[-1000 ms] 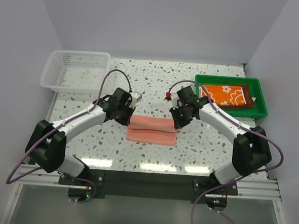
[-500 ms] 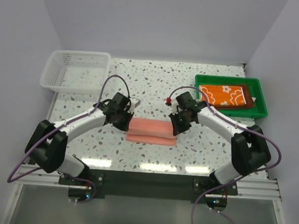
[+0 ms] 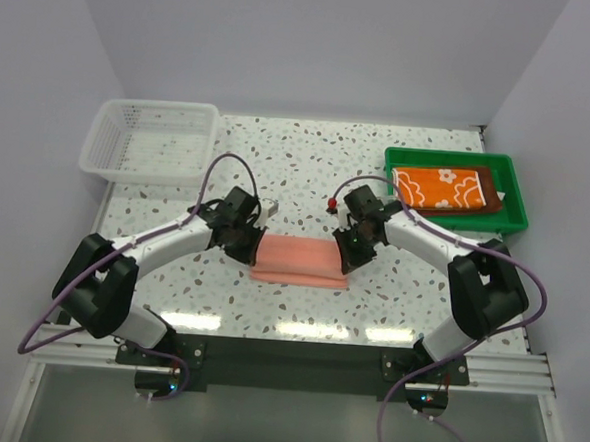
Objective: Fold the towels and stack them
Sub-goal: Fold the towel
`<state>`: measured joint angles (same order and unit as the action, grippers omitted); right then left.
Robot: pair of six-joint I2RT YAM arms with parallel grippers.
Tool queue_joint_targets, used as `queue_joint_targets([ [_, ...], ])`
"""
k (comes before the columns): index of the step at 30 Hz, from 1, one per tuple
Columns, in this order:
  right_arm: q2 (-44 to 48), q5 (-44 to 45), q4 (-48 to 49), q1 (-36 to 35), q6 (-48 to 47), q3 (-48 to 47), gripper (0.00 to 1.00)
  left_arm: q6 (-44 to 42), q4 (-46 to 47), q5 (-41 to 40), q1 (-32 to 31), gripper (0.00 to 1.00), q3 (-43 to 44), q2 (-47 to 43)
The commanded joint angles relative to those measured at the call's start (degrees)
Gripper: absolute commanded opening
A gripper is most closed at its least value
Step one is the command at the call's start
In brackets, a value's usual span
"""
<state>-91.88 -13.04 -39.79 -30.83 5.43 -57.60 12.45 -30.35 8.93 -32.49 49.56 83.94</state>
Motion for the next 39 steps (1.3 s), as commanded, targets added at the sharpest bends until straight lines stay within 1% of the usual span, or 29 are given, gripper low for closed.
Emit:
queue_joint_targets([
  [1, 1.1, -0.5, -2.5, -1.1, 1.0, -0.1, 0.06, 1.7, -0.1, 1.4, -0.6, 0.04, -0.7, -2.3],
  [5, 1.9, 0.6, -2.7, -2.0, 1.5, 0.0, 0.04, 2.3, -0.7, 1.1, -0.6, 0.00, -0.6, -3.3],
  [10, 4.9, 2.8, -3.5, -2.1, 2.1, -0.8, 0.00, 2.1, -2.8, -1.1, -0.6, 0.00, 1.1, -5.1],
  [15, 6.0, 3.4, -4.7, -2.1, 2.3, -2.0, 0.00, 2.9, -3.8, -1.1, -0.6, 0.00, 1.1, -6.4],
  [22, 5.6, 1.2, -4.6, -2.2, 4.1, 0.2, 0.00, 4.3, -3.8, 1.5, -0.8, 0.00, -0.3, -5.9],
  [25, 4.2, 0.7, -3.9, -2.1, 4.9, 1.5, 0.02, 5.3, -3.8, 3.0, -0.7, 0.00, -1.7, -4.1],
  [27, 3.2, 0.6, -3.3, -2.3, 5.5, 2.4, 0.05, 6.0, -3.4, 3.5, -0.8, 0.03, -2.5, -2.9],
  [28, 2.9, 0.6, -2.8, -2.3, 5.7, 2.7, 0.06, 6.3, -3.3, 3.6, -0.9, 0.06, -3.1, -2.5],
  [29, 3.0, 0.3, -2.6, -2.3, 6.0, 3.0, 0.13, 6.7, -3.2, 3.5, -0.8, 0.08, -3.5, -2.2],
  [30, 3.4, 0.0, -2.4, -2.5, 6.1, 3.0, 0.18, 7.0, -3.3, 3.6, -0.8, 0.11, -3.7, -2.2],
  [31, 3.8, -0.2, -2.7, -2.6, 6.2, 3.0, 0.21, 7.1, -3.3, 3.1, -0.8, 0.18, -3.9, -2.6],
  [32, 4.3, -0.6, -2.9, -2.7, 6.2, 2.8, 0.28, 7.4, -3.5, 2.9, -0.8, 0.22, -3.8, -3.9],
  [34, 6.7, -1.0, -4.8, -3.6, 6.1, 2.3, 0.34, 7.7, -4.5, 2.2, -0.8, 0.37, -3.3, -5.8],
  [35, 7.7, -1.2, -5.6, -3.8, 6.2, 1.6, 0.40, 8.0, -5.0, 1.9, -0.8, 0.46, -3.1, -8.2],
  [36, 8.8, -1.4, -6.4, -4.7, 6.1, 1.3, 0.42, 8.2, -5.9, 1.7, -0.8, 0.54, -2.8, -9.7],
  [37, 11.0, -1.6, -7.7, -5.0, 6.2, 0.7, 0.43, 8.5, -6.4, 1.5, -0.8, 0.67, -2.2, -11.1],
  [38, 12.1, -1.6, -8.1, -5.3, 7.0, 0.3, 0.44, 9.3, -6.8, 1.4, -0.8, 0.74, -2.0, -14.0],
  [39, 13.1, -1.6, -8.3, -5.5, 7.5, 0.1, 0.44, 10.0, -7.4, 1.0, -0.8, 0.76, -1.7, -15.3],
])
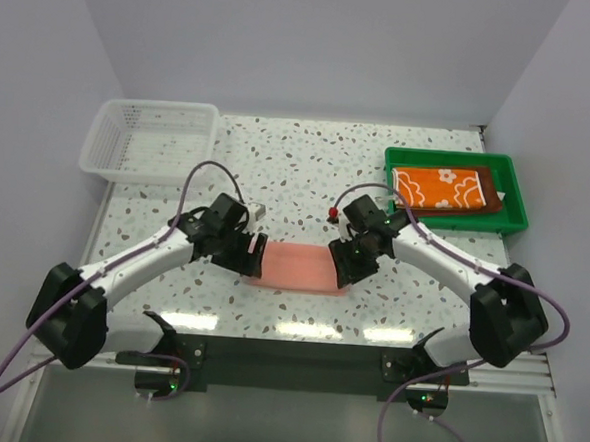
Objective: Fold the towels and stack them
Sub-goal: Fold the towel
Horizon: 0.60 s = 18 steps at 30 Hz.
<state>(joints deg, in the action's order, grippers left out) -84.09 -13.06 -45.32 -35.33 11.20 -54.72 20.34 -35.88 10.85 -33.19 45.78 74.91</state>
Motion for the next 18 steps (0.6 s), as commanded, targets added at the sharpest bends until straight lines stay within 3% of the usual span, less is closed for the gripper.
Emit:
queue_joint_targets([
  [1, 6.4, -1.6, -2.4, -1.1, 2.2, -3.0, 0.44, 2.8, -2.0, -1.4, -0.1, 0.77, 2.5, -7.5],
  [5, 9.4, -2.3, 3.6, -1.2, 7.1, -1.3, 0.37, 8.2, 0.8, 0.0, -0.3, 0.70, 2.4, -11.1],
  [9, 9.2, -3.1, 13.0, -1.9, 11.5, 3.0, 0.34, 11.2, 8.6, 0.8, -1.1, 0.48, -0.2, -10.0],
  [18, 5.6, -1.2, 28.7, -1.9, 15.9, 16.0, 0.28, 16.8, 21.6, -3.2, -3.5, 0.30, -10.5, -2.6],
])
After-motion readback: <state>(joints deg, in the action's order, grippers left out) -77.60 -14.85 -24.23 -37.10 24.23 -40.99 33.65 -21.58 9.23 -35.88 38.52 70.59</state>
